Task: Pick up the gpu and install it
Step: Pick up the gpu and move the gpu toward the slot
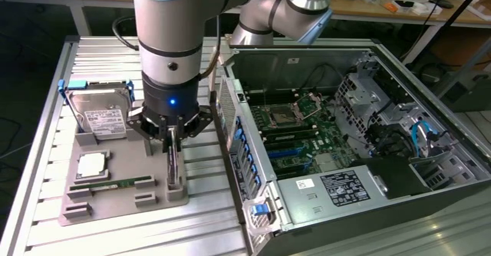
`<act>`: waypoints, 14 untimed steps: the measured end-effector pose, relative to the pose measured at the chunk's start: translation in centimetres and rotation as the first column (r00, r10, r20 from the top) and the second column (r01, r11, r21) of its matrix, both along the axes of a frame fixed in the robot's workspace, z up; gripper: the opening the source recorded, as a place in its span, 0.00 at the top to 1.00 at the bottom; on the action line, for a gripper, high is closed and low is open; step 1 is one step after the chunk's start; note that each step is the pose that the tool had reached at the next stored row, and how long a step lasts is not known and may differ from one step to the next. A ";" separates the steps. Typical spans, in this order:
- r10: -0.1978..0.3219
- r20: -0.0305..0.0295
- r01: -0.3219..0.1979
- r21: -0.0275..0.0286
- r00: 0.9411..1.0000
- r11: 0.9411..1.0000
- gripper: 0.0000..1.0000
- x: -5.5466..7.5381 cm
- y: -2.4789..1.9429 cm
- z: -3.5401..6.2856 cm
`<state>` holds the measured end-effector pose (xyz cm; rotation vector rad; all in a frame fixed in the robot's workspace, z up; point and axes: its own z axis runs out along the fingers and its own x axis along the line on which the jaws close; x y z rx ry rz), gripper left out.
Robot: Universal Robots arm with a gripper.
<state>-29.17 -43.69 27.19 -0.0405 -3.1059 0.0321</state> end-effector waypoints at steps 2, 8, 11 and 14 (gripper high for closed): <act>0.000 0.000 0.000 0.000 1.000 1.000 0.73 0.0 0.00 0.58; 0.000 0.000 0.000 0.000 1.000 1.000 0.73 0.0 0.00 2.44; 0.000 0.000 0.000 0.000 1.000 1.000 0.73 0.0 0.00 3.55; 0.000 0.000 0.000 0.000 1.000 1.000 0.73 0.0 0.00 4.81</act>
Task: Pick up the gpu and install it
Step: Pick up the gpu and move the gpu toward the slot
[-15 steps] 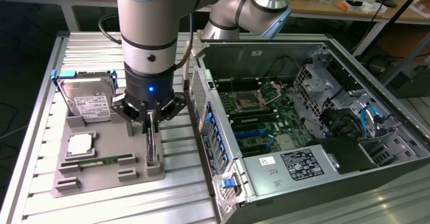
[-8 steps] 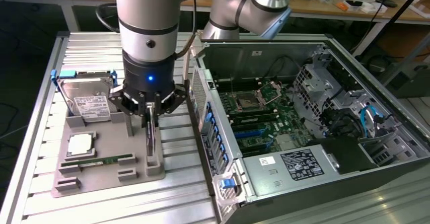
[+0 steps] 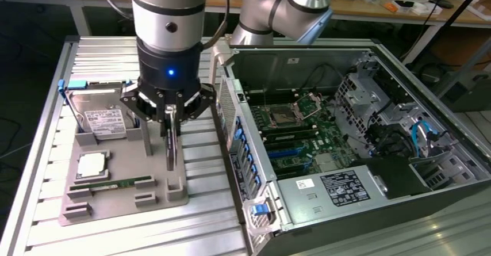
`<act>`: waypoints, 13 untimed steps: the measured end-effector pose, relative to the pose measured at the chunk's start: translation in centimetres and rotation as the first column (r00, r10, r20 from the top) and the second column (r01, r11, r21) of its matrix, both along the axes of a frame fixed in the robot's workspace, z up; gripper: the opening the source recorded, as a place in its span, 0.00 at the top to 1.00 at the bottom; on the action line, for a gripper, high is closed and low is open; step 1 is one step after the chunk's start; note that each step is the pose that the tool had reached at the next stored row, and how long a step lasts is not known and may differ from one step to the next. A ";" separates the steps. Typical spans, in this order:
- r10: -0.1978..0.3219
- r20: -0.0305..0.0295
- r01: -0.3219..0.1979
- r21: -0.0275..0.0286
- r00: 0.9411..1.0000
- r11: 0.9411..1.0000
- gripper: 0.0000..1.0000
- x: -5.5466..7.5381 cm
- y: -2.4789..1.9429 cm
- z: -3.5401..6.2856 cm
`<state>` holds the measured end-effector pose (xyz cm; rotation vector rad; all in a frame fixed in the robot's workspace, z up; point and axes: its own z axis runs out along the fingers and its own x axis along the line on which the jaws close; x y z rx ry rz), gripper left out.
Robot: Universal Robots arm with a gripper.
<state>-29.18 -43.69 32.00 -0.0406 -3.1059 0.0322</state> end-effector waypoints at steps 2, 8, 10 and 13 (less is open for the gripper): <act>0.000 0.000 0.000 0.000 1.000 1.000 0.73 0.0 0.00 0.69; 0.000 0.000 0.000 0.000 1.000 1.000 0.73 0.0 0.00 2.26; 0.000 0.000 0.000 0.000 1.000 1.000 0.73 0.0 0.00 2.50; 0.000 0.000 0.000 0.000 1.000 1.000 0.73 0.0 0.00 2.73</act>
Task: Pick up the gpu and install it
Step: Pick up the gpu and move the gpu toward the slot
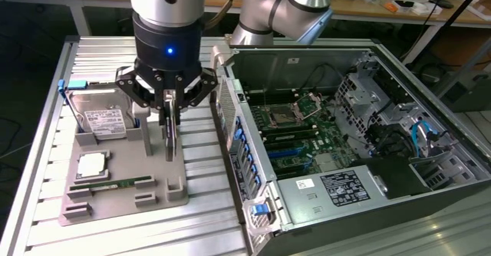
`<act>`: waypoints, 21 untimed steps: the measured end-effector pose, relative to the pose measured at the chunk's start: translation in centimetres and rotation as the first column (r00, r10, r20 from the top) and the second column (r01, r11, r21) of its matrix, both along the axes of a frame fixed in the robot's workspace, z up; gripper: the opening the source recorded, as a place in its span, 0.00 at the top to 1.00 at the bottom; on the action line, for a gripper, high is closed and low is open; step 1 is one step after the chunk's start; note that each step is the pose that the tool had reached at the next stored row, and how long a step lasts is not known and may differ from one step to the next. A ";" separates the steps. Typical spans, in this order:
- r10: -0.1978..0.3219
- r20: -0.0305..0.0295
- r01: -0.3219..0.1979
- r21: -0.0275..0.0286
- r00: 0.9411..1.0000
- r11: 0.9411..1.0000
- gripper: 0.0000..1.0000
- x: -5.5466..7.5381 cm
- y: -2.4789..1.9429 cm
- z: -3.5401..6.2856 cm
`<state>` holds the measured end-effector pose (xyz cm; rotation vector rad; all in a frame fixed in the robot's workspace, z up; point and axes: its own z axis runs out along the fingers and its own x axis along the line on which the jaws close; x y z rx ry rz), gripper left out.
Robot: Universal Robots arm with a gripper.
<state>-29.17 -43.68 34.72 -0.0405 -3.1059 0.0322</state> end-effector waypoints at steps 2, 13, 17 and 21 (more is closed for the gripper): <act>0.000 0.000 0.000 0.000 1.000 1.000 0.73 0.0 0.00 0.14; 0.000 0.000 0.000 0.000 1.000 1.000 0.73 0.0 0.00 0.89; 0.000 0.000 0.000 0.000 1.000 1.000 0.73 0.0 0.00 1.17; 0.000 0.000 0.000 0.000 1.000 1.000 0.73 0.0 0.00 1.38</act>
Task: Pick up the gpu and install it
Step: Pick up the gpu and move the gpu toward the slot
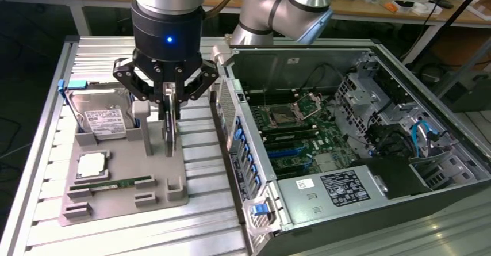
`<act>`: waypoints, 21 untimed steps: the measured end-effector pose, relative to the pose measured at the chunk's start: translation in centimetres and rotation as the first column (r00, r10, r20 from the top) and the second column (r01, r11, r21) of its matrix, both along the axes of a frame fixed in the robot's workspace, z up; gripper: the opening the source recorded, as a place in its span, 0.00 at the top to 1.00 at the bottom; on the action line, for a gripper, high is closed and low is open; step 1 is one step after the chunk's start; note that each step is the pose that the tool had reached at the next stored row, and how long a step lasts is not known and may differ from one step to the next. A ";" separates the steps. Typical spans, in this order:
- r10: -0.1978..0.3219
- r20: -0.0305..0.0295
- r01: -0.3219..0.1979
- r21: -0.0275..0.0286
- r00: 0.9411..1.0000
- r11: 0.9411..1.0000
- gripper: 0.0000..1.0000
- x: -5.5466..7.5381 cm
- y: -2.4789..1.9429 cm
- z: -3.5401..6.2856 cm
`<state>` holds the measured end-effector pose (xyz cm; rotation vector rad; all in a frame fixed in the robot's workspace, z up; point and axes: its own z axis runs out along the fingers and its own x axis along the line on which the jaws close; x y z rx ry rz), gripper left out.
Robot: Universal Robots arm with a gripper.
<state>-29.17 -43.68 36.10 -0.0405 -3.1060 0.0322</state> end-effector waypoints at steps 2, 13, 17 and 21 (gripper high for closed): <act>0.000 0.000 0.000 0.000 1.000 1.000 0.73 0.0 0.00 0.13; 0.000 0.000 0.000 0.000 1.000 1.000 0.73 0.0 0.00 2.23; 0.000 0.000 0.000 0.000 1.000 1.000 0.73 0.0 0.00 2.51; 0.000 0.000 0.000 0.000 1.000 1.000 0.73 0.0 0.00 2.70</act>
